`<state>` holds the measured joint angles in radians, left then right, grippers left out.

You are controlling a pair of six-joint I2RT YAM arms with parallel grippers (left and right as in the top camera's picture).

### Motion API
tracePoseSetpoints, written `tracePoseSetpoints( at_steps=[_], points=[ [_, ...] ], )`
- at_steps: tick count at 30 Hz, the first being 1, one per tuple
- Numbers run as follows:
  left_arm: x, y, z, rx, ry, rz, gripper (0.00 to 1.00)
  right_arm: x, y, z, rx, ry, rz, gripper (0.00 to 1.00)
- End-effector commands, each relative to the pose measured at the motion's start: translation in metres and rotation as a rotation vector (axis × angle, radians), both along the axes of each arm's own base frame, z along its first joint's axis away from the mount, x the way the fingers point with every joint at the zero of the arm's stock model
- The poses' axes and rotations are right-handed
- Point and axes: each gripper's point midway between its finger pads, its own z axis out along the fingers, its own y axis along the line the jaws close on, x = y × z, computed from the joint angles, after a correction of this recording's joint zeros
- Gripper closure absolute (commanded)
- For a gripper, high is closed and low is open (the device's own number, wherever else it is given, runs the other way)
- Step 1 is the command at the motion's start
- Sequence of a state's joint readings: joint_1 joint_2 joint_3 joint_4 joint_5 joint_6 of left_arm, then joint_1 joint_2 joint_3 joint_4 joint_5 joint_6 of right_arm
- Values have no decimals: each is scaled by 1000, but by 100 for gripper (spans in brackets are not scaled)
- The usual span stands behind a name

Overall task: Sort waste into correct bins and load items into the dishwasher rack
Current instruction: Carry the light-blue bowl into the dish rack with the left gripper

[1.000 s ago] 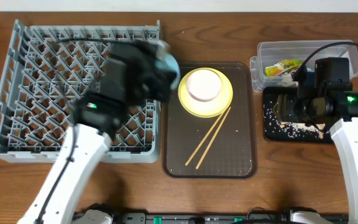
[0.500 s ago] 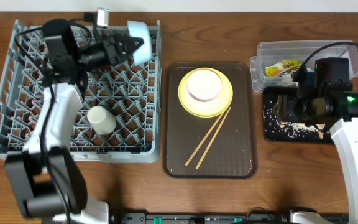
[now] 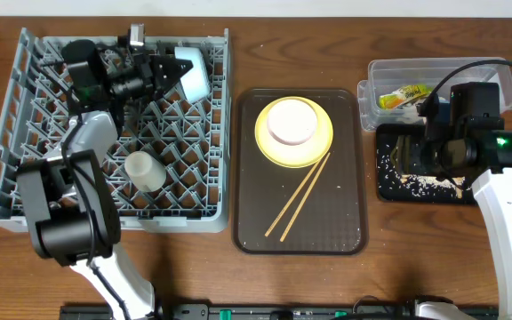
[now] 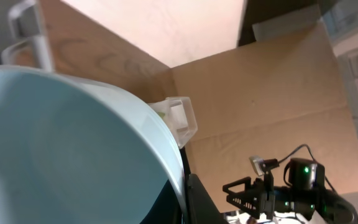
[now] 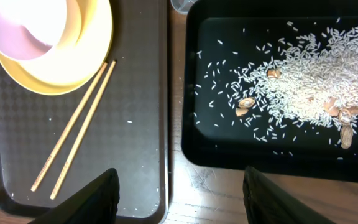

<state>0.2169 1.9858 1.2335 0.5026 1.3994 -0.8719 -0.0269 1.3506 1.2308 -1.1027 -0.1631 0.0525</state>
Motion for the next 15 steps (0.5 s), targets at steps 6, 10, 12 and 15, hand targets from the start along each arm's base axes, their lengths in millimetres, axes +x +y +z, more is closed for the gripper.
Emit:
tracePoseSetpoints(
  at_steps=[6,10,12,15],
  points=[
    [16,33,-15,9,35,115,94,0,0,6,-1,-16,-2,39],
    [22,44,-17,21,41,168,88,0,0,6,-1,-16,-2,39],
    [24,50,-19,26,45,192,87,0,0,6,-1,-16,-2,39],
    [26,56,-21,29,57,217,72,-1,0,6,-1,-13,-2,39]
  ],
)
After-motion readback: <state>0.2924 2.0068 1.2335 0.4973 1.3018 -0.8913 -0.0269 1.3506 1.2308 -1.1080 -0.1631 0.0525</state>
